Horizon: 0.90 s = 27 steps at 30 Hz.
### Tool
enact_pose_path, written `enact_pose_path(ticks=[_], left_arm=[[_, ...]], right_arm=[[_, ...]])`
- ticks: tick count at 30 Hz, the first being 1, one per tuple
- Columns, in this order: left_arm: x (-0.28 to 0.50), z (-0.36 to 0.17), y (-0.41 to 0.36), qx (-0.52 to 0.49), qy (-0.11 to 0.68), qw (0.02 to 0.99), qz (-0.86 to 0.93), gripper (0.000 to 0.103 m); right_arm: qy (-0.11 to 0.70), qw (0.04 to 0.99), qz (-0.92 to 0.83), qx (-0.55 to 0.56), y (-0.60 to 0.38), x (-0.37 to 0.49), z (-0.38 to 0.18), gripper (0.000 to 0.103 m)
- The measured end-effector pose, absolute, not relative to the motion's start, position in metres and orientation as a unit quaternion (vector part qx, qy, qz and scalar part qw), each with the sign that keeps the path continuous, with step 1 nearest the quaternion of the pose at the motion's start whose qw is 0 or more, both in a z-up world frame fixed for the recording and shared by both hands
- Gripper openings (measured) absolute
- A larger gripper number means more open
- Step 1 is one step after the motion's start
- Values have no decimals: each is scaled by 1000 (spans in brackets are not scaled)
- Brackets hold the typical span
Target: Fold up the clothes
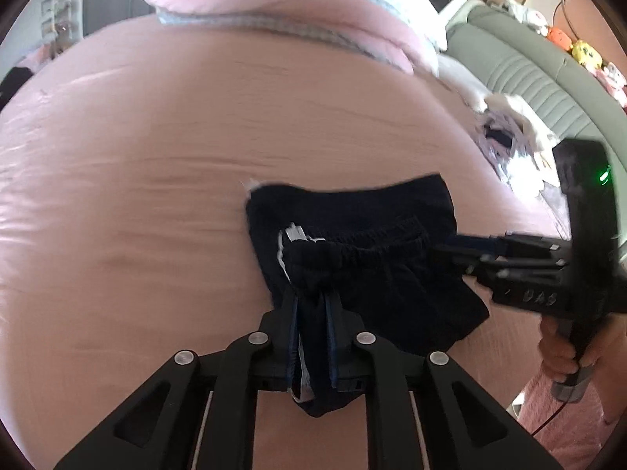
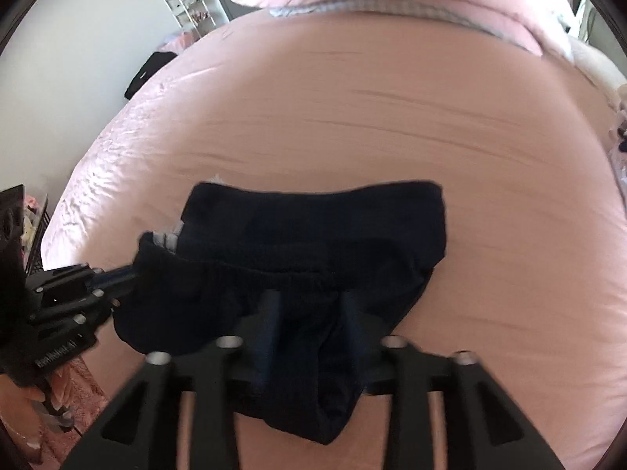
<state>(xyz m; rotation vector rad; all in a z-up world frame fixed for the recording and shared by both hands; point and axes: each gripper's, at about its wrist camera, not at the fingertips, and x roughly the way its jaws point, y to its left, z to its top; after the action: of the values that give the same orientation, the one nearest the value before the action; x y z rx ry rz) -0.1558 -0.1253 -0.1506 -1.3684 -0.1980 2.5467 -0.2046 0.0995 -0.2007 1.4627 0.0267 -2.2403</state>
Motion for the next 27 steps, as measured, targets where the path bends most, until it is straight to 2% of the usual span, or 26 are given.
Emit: enact_pose_path(ticks=[5,11,14,15,16,21,25,27], left_arm=[[-158,-155,-121,-457,-50,118,880,17],[-162,-162,-119,-462,-47,125,877,21],[-164,-166,-120,-458,-59,135,877,20],[-165,-166,-121,-454,-65,139,878,10],[-163,-161,-122,-443,-70,140,883,7],[-165,-139,-126,-401,-82,140,902,7],[-188,-137,-124,-408,-82,133,900,7],[-206,-154,-123,-437,-80,124,887,7]], right_arm=[[33,240,-818,522,98,-199,-206,40],[76,257,-840,472,87,-180,-196,17],[72,252,-842,471,92,-178,-196,10],[67,249,-845,469,91,-179,-195,9],[61,244,-850,462,95,-177,-192,9],[46,219,-883,413,104,-171,-167,9],[51,214,-888,405,103,-191,-160,9],[53,203,-889,406,101,-205,-164,9]])
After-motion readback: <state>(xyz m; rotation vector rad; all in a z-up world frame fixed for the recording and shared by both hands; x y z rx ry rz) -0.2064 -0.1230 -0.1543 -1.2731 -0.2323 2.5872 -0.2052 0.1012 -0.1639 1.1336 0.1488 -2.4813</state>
